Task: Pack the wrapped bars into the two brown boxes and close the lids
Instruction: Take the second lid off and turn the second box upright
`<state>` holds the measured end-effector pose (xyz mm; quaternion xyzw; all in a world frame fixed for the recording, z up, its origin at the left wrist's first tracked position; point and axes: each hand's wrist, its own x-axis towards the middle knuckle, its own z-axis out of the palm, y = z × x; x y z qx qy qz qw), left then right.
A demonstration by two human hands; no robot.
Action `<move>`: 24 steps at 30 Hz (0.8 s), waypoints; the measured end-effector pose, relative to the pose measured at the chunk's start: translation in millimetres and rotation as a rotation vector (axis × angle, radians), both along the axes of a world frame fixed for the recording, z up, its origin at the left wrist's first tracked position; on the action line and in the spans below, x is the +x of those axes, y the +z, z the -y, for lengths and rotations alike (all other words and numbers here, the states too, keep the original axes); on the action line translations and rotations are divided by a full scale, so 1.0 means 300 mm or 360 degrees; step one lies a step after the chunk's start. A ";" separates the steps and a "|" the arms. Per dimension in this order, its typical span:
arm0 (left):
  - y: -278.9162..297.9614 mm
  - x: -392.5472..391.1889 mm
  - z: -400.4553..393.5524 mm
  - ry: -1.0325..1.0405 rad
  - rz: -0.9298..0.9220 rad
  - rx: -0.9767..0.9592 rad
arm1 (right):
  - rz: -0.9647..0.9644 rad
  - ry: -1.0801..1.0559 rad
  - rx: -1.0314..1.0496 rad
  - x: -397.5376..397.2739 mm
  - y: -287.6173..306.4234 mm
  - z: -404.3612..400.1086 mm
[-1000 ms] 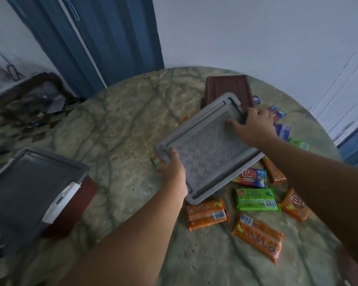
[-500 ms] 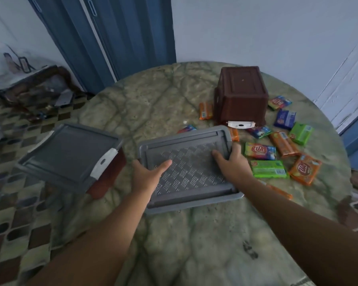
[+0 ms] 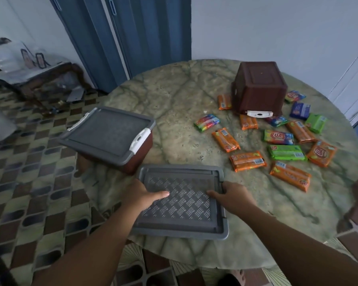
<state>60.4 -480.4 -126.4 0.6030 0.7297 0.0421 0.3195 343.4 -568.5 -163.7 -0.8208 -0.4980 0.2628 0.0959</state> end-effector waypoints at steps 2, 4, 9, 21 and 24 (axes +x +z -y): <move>-0.025 -0.014 -0.008 -0.0077 -0.0161 0.0014 | 0.0138 0.0131 -0.0084 -0.018 0.013 0.001; -0.047 -0.007 -0.004 -0.0131 -0.0427 0.0023 | 0.0270 0.0240 -0.0132 -0.033 0.026 0.000; -0.040 0.014 -0.007 -0.0114 -0.0526 0.0014 | 0.0282 0.0241 -0.0181 -0.021 0.019 -0.009; 0.037 0.348 -0.007 -0.0267 0.0034 0.0351 | -0.0108 0.0086 0.0359 0.220 0.039 -0.096; 0.037 0.568 -0.039 -0.0108 0.0203 0.0343 | -0.0107 0.0147 0.0475 0.388 0.077 -0.131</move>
